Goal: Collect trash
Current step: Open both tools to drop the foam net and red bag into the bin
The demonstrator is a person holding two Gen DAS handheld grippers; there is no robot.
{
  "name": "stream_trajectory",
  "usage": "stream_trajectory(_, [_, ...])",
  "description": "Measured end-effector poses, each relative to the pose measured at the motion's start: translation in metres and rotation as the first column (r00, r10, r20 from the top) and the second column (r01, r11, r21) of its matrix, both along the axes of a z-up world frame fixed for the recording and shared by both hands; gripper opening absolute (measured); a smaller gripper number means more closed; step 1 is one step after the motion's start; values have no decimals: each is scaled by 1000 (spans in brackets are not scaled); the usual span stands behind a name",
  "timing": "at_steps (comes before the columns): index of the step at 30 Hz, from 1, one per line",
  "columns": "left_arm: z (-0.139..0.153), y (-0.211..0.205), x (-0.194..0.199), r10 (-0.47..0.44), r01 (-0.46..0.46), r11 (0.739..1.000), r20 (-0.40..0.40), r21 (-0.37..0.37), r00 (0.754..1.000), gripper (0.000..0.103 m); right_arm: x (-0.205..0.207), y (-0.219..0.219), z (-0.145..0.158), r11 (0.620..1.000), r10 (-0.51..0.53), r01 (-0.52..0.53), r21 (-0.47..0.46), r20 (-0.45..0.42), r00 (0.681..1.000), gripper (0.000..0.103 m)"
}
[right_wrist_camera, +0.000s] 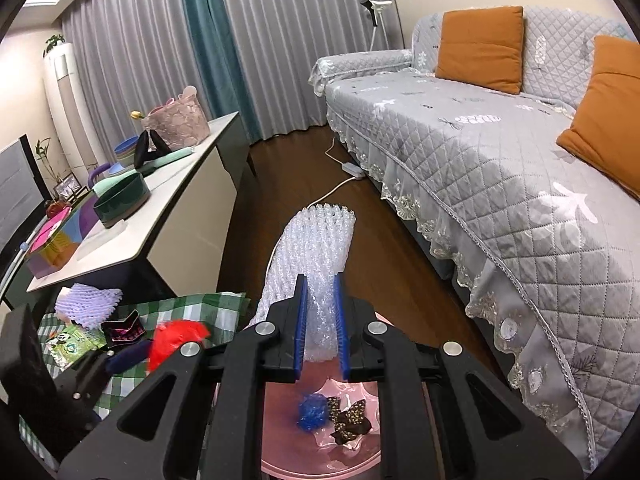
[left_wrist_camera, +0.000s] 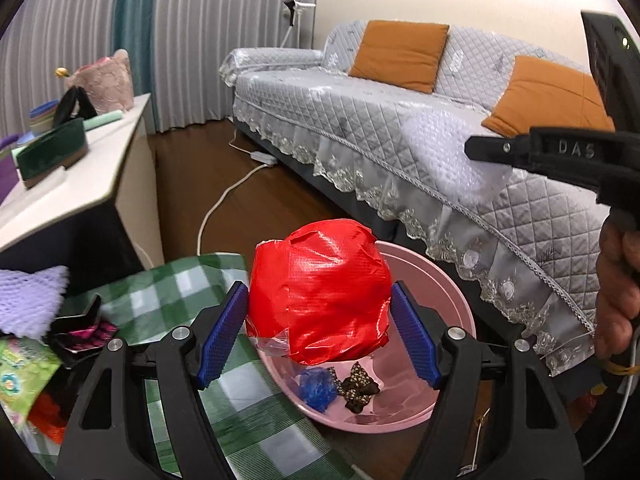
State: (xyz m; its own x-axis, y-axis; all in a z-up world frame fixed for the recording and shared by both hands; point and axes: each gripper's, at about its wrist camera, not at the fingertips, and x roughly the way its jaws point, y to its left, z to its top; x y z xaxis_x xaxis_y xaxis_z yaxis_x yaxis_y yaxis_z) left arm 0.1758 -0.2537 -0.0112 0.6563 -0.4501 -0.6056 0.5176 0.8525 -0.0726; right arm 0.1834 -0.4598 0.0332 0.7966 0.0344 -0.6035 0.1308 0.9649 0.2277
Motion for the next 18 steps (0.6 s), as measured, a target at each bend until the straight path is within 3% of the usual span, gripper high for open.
stream_trajectory(3, [-3, -8, 2, -17, 17, 1000, -11, 1, 1000, 71, 1, -2, -2, 1000, -8, 8, 0, -7, 1000, 17])
stream_trajectory(5, [-5, -13, 3, -32, 32, 999, -20, 6, 999, 72, 2, -4, -3, 1000, -28, 28, -7, -13, 1000, 27])
stream_trajectory(7, [-7, -16, 3, -39, 39, 999, -26, 17, 999, 79, 2, -7, -3, 999, -44, 44, 4, -11, 999, 51])
stream_trajectory(8, [-6, -16, 2, -36, 37, 999, -24, 16, 999, 80, 1, -9, -4, 999, -49, 49, 9, -9, 999, 54])
stream_trajectory(18, [6, 14, -16, -12, 12, 1000, -11, 10, 1000, 76, 0, -1, 3, 999, -38, 38, 16, 10, 999, 56])
